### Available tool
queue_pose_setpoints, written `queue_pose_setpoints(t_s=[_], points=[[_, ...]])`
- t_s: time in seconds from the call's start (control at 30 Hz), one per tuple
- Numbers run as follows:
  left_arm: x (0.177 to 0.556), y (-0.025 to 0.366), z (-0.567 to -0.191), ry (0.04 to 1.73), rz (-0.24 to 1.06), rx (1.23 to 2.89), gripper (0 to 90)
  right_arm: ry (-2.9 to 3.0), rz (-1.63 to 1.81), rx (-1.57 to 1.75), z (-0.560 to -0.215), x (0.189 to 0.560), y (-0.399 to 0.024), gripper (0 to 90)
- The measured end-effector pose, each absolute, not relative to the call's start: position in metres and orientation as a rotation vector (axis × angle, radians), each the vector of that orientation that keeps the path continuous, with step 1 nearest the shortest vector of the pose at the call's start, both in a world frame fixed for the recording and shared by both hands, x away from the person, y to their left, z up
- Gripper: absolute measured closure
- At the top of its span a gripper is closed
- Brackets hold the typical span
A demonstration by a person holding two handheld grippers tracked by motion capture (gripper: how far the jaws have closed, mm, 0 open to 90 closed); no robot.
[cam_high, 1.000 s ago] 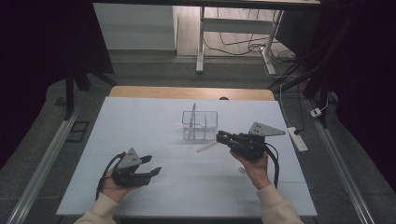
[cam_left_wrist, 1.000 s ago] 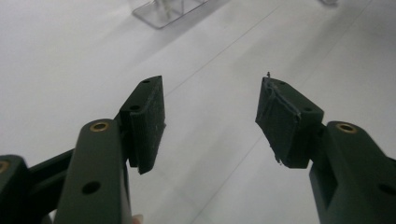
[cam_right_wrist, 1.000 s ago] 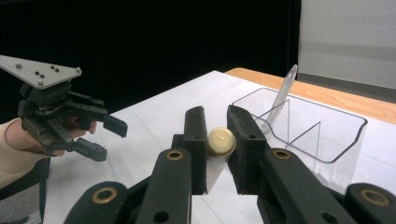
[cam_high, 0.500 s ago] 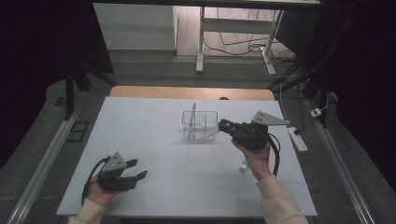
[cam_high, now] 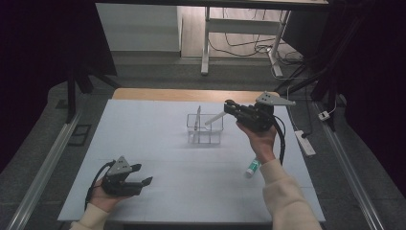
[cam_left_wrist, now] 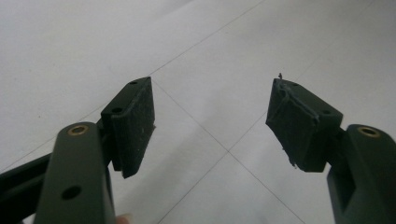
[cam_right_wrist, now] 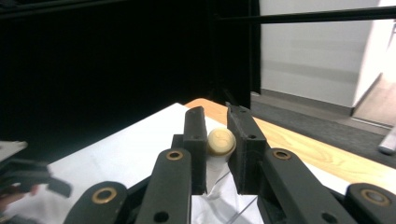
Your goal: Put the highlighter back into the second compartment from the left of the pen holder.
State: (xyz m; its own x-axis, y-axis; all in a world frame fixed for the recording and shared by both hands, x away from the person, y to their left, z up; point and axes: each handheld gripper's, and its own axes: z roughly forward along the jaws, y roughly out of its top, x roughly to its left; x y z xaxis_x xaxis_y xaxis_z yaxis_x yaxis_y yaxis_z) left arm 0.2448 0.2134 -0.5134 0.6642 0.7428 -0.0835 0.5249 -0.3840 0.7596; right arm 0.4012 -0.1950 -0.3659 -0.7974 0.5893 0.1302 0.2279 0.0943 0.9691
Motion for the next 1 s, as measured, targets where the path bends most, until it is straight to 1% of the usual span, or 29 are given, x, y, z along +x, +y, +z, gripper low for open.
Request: queue_pose_setpoints(t_s=[0.23,0.6,0.63,0.7,0.77,0.87,1.0], points=[[0.246,0.214,-0.516,0.987,0.339,2.082,32.5,2.098,1.697,0.856,-0.371,0.424,-0.185,77.0],[0.247,0.215,-0.517,0.996,0.323,2.071,32.4,2.216,1.551,0.911,-0.401,0.452,-0.158,76.4],[0.247,0.215,-0.517,0.998,0.322,2.070,32.3,2.229,1.545,0.911,-0.404,0.454,-0.155,75.1],[0.247,0.216,-0.517,0.998,0.321,2.071,32.4,2.249,1.542,0.906,-0.408,0.455,-0.152,63.4],[0.247,0.216,-0.517,0.998,0.321,2.070,32.3,2.236,1.529,0.907,-0.408,0.453,-0.152,56.2],[0.248,0.216,-0.517,1.000,0.320,2.068,32.4,2.219,1.536,0.902,-0.405,0.449,-0.159,50.4],[0.247,0.216,-0.517,1.000,0.321,2.065,32.3,2.216,1.524,0.886,-0.402,0.440,-0.174,48.0]])
